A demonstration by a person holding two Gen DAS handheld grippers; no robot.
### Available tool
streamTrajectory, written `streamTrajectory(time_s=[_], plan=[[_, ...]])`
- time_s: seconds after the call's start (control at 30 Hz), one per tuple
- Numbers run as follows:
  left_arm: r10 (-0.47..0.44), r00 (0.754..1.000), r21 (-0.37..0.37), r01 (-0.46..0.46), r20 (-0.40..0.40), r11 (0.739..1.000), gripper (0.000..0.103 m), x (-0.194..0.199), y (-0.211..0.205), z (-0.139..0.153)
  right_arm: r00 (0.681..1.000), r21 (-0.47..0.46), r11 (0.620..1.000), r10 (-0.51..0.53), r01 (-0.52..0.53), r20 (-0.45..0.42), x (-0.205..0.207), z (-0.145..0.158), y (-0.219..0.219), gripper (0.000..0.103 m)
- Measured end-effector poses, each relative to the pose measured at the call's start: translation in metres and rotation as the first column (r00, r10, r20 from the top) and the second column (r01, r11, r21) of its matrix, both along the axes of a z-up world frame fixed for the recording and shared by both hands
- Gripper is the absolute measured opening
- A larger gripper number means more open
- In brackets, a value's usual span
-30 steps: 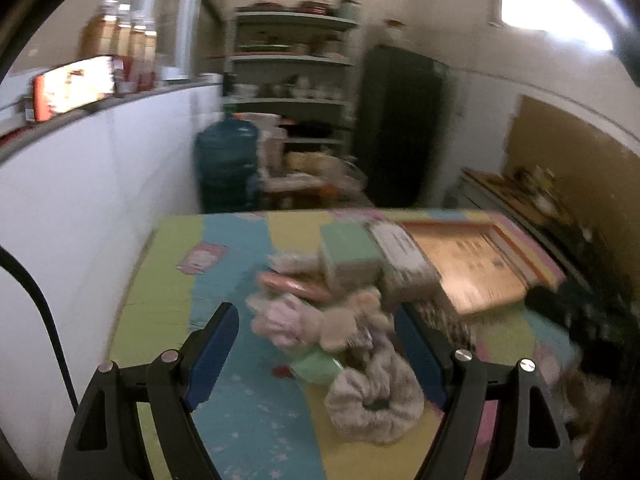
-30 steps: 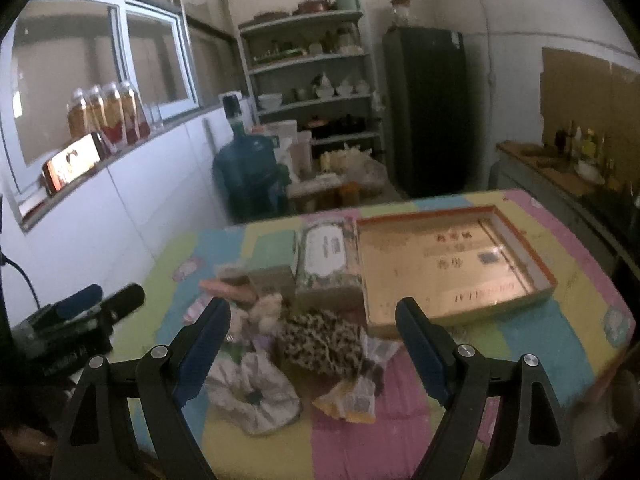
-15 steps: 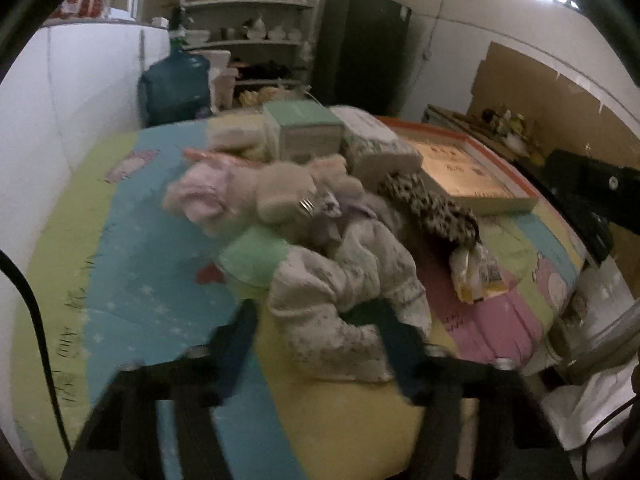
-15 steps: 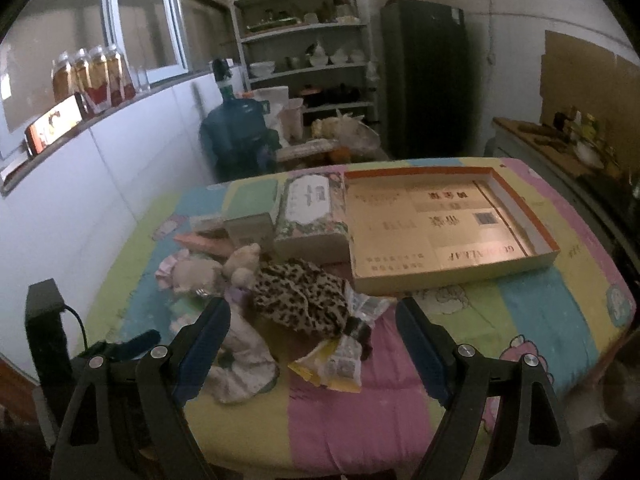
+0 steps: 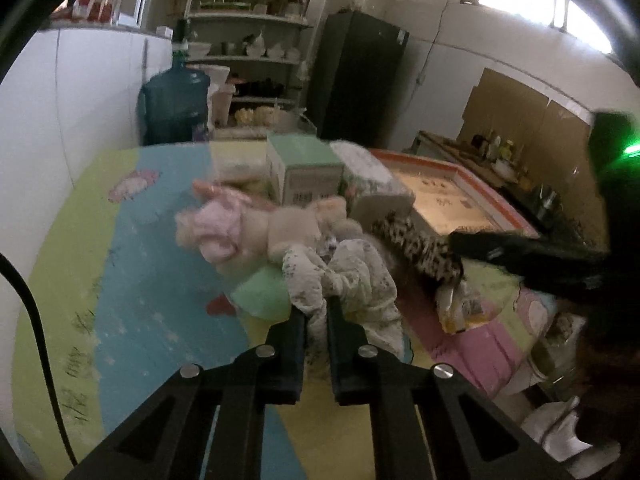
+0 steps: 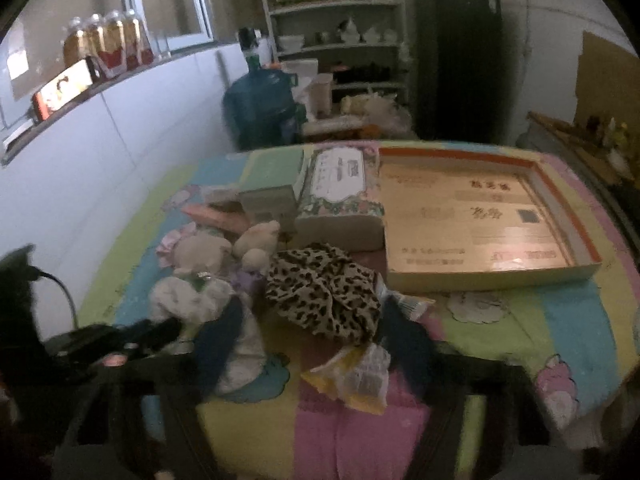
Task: Organize soft objects
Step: 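Grasp the white floral scrunchie with the left tool while the right tool grasps the leopard scrunchie, then lift and carry both scrunchies over the GOLDEN LEAF tray box with both tools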
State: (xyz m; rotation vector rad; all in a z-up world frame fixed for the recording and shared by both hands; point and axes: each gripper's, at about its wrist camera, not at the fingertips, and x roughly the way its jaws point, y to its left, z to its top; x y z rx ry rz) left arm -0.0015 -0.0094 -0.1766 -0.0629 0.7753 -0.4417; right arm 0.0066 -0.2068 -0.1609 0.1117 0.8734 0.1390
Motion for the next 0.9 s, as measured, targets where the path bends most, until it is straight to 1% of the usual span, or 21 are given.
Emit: streamTrajectory(time_s=[0.07,0.2,0.23,0.27,0.3,0.33,0.37,0.4,0.43,0.57,0.7,0.8,0.83,0.9], plan=[[0.009,1.0,-0.007,-0.009,0.017,1.0,0.01,0.0,0.003,0.009,1.0,0.005,1.0,0.013,-0.013,-0.028,0.011,-0.01,0.0,0.052],[0.027,0.999,-0.011,-0.026,0.038,1.0,0.01,0.001,0.007,0.021,0.996,-0.037,0.998,0.039,-0.042,-0.076,0.027,-0.025,0.005,0.052],[0.034,0.999,-0.015,-0.033,0.039,0.999,0.01,0.002,0.008,0.023,0.995,-0.047,0.998,0.046,-0.05,-0.088,0.029,-0.029,0.006,0.048],[0.038,0.998,-0.018,-0.038,0.039,0.999,0.01,0.002,0.01,0.024,0.994,-0.053,0.997,0.054,-0.06,-0.099,0.031,-0.031,0.007,0.037],[0.044,0.998,-0.021,-0.043,0.04,0.999,0.01,0.003,0.009,0.025,0.992,-0.051,0.996,0.062,-0.068,-0.109,0.032,-0.034,0.008,0.029],[0.05,0.998,-0.025,-0.049,0.04,0.998,0.01,0.005,0.01,0.027,0.989,-0.046,0.996,0.074,-0.08,-0.124,0.033,-0.036,0.008,0.014],[0.055,0.998,-0.028,-0.054,0.04,0.998,0.01,0.005,0.012,0.029,0.988,-0.036,0.996,0.081,-0.087,-0.133,0.033,-0.037,0.008,0.009],[0.06,0.997,-0.032,-0.059,0.041,0.998,0.01,0.007,0.013,0.03,0.988,-0.027,0.996,0.083,-0.088,-0.133,0.033,-0.037,0.008,0.009],[0.062,0.997,-0.036,-0.061,0.042,0.997,0.01,0.007,0.014,0.031,0.989,-0.016,0.996,0.081,-0.083,-0.126,0.031,-0.036,0.006,0.006],[0.071,0.996,-0.049,-0.069,0.053,0.996,0.01,0.01,0.015,0.04,0.995,0.028,0.998,0.059,-0.057,-0.085,0.026,-0.024,-0.003,0.003],[0.067,0.996,-0.057,-0.063,0.065,0.996,0.01,0.014,0.012,0.05,0.998,0.038,0.998,0.049,-0.047,-0.039,0.023,-0.008,-0.005,0.003],[0.057,0.996,-0.066,-0.053,0.074,0.996,0.01,0.017,0.009,0.055,0.998,0.046,0.997,0.059,-0.058,-0.025,0.021,0.003,-0.005,0.003],[0.055,0.996,-0.067,-0.05,0.077,0.997,0.01,0.018,0.008,0.057,0.997,0.048,0.997,0.07,-0.068,-0.031,0.021,0.003,-0.004,0.006],[0.054,0.995,-0.066,-0.048,0.082,0.997,0.01,0.019,0.006,0.059,0.996,0.036,0.997,0.074,-0.073,-0.044,0.022,0.0,-0.001,0.024]])
